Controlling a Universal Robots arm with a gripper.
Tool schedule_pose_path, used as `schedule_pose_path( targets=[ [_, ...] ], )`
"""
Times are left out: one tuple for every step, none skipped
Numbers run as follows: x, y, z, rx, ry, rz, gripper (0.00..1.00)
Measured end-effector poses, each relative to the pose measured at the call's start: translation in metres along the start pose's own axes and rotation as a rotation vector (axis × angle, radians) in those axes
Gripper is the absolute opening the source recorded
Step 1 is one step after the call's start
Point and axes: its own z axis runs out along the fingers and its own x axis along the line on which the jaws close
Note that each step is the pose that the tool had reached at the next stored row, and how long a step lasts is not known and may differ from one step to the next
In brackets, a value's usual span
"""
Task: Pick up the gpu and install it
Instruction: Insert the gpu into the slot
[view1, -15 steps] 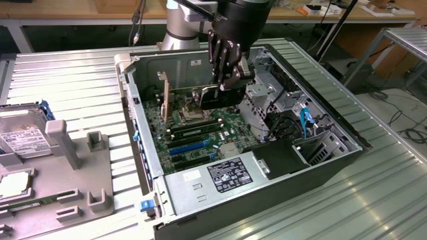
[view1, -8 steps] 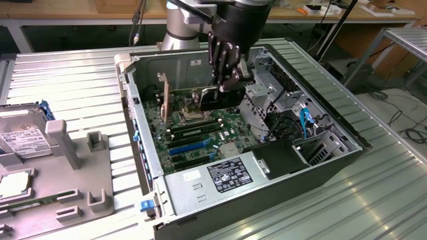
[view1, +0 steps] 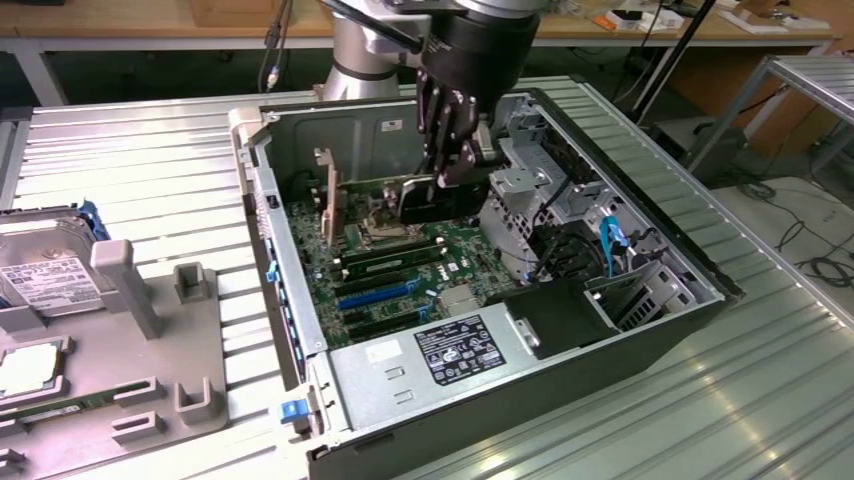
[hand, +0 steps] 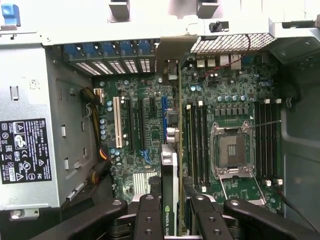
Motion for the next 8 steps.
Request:
schedule_pose_path(
  targets=[
    [0.0000, 0.0000, 0.0004, 0.0000, 0.0000, 0.003, 0.27],
    [0.0000, 0.0000, 0.0009, 0.0001, -0.0001, 0.006, 0.27],
    [0.0000, 0.0000, 0.0014, 0.0002, -0.0001, 0.008, 0.27],
    [0.0000, 0.0000, 0.0020, 0.0002, -0.0002, 0.012, 0.27],
    [0.0001, 0.0000, 0.0026, 0.0003, -0.0002, 0.016, 0.27],
    [0.0001, 0.0000, 0.0029, 0.0003, -0.0002, 0.019, 0.27],
    [0.0001, 0.0000, 0.0032, 0.0004, -0.0002, 0.021, 0.27],
    [0.0001, 0.0000, 0.0034, 0.0004, -0.0003, 0.023, 0.27]
  ],
)
